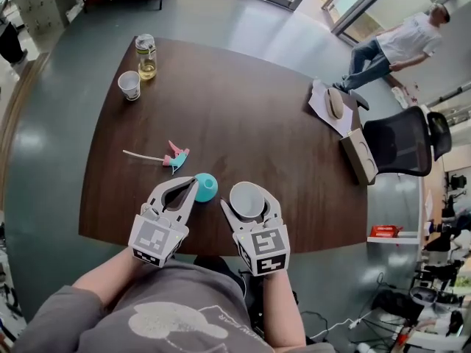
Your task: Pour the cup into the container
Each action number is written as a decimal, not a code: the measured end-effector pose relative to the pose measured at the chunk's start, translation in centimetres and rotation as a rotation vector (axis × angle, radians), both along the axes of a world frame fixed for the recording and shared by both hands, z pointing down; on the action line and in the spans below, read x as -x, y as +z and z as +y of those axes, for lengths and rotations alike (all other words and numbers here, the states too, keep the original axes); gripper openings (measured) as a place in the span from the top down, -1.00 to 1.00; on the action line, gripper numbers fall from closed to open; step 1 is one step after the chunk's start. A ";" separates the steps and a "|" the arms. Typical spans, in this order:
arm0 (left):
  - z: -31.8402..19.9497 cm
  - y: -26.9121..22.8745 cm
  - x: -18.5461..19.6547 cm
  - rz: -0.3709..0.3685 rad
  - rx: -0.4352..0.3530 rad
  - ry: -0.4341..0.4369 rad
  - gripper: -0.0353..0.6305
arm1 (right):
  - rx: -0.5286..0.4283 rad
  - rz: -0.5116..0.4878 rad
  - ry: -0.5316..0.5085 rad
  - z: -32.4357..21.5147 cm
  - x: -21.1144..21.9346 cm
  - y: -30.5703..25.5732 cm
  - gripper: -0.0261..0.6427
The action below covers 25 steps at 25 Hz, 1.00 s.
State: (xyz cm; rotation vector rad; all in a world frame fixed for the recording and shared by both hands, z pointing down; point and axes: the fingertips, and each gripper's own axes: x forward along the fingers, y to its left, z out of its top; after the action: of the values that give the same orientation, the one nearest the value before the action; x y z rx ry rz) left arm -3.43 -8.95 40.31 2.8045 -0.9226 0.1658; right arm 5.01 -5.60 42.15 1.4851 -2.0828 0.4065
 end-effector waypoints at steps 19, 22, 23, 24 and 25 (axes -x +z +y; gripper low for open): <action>4.4 -0.6 -12.1 -0.017 -0.034 -0.119 0.87 | -0.121 -0.075 -0.104 3.5 -11.0 -0.6 0.06; 4.6 -0.1 -13.5 -0.009 -0.028 -0.153 0.87 | -0.155 -0.098 -0.130 3.6 -12.1 -0.7 0.06; 4.6 0.1 -13.7 -0.007 -0.022 -0.164 0.87 | -0.174 -0.108 -0.137 3.6 -12.2 -0.7 0.06; 4.6 0.4 -13.9 -0.005 -0.015 -0.177 0.87 | -0.195 -0.117 -0.142 3.7 -12.3 -0.8 0.06; 4.7 0.5 -14.1 -0.005 -0.010 -0.189 0.87 | -0.214 -0.122 -0.145 3.7 -12.4 -0.8 0.06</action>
State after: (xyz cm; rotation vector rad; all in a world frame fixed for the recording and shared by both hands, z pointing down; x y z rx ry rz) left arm 10.64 -4.29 40.85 2.7067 -1.1841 0.1413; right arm 17.41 -1.87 41.36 1.4459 -2.3759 0.2295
